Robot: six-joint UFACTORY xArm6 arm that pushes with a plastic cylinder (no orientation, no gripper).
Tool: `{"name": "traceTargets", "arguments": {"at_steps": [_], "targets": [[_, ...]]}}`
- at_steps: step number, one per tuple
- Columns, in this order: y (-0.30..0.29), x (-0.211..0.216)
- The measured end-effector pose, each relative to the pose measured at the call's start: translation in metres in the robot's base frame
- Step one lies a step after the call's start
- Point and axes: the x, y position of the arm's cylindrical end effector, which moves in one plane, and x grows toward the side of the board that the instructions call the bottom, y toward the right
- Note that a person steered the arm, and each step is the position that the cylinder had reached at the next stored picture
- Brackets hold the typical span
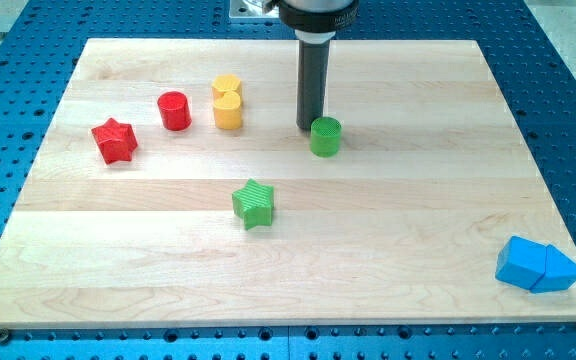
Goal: Move the hexagon into the red circle
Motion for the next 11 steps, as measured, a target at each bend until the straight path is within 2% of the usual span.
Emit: {"name": "traceTargets", "arguments": {"at_steps": [1,2,5,7,8,10,11], "targets": [[-0.034,-0.038],[-0.054,-0.042],[-0.093,-0.046],[-0.063,-0.06],[-0.068,-0.065],[-0.132,-0.046],[-0.132,-0.046]]}}
